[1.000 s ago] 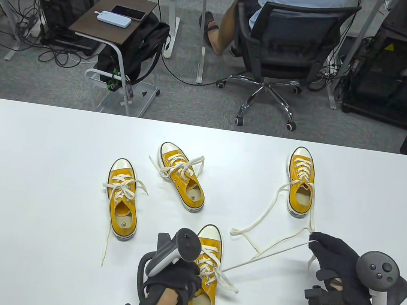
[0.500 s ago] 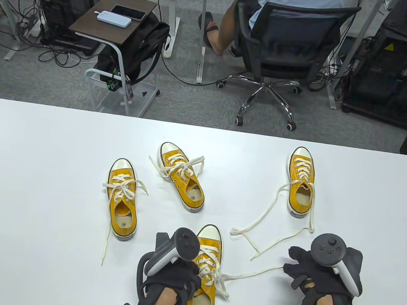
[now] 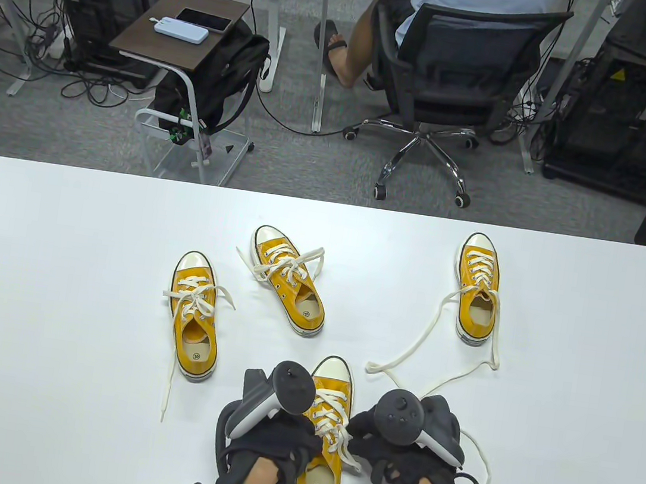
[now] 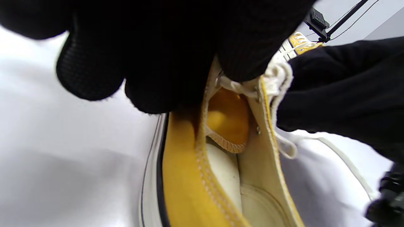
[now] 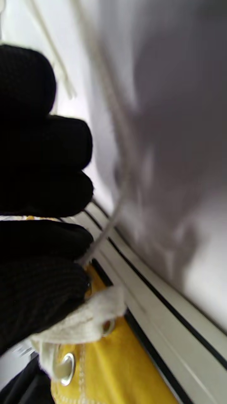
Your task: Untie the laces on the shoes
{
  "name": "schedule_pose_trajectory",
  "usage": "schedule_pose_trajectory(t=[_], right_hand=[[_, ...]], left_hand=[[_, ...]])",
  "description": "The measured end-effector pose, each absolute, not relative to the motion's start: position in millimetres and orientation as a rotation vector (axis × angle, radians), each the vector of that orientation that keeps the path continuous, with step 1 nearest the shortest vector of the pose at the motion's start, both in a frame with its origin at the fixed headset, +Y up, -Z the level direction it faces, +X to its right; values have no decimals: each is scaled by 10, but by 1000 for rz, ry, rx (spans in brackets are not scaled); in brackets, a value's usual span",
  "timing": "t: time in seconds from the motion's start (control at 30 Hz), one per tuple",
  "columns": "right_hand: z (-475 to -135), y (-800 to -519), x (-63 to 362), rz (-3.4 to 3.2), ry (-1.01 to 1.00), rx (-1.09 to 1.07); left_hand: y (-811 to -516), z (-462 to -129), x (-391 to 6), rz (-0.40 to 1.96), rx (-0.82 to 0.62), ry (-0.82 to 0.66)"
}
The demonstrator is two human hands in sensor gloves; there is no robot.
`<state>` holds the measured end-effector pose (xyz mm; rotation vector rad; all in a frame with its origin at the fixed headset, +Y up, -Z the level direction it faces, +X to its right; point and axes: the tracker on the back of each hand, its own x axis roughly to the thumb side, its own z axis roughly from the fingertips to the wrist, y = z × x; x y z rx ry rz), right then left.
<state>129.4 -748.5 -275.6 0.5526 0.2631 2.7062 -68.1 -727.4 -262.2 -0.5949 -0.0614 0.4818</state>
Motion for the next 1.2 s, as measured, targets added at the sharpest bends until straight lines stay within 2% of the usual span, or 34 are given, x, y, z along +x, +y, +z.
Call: schedule_pose_trajectory(t=[0.13,0.27,0.4,0.47,0.63,0.77,0.83,0.97,1.1,1.2], right_hand=[[-2756,-7430,1364,2666,305,555],[-2738,-7333,1415,2616,314,546],[-2708,-7277,1394,2580,337,568],[-2692,-7268,1371,2570,366,572],[-2640,-7269,1287,2480,514,701],[-2630,-7328,1248,2287,682,739],[-2653,-7320,1265,2403,516,648],[-2657,-7299,1299,2576,348,564],[-2628,-7340,1232,2542,378,596],[-2595,-7375,1167,2576,276,560]], left_hand=[[-7193,-2603,-707,515,-542,-69],[-7091,-2561,-597,471,-360,-116],[-7173,-2562,-484,456,-382,-156],[-7172,-2562,-478,492,-300,-156],[-7172,-2616,-660,587,-344,-90],[-7245,-2681,-810,702,-460,-59],[-7274,-2701,-853,747,-486,-50],[-7304,-2720,-887,799,-530,-46],[-7310,-2719,-895,807,-513,-36],[-7299,-2715,-881,797,-502,-42]])
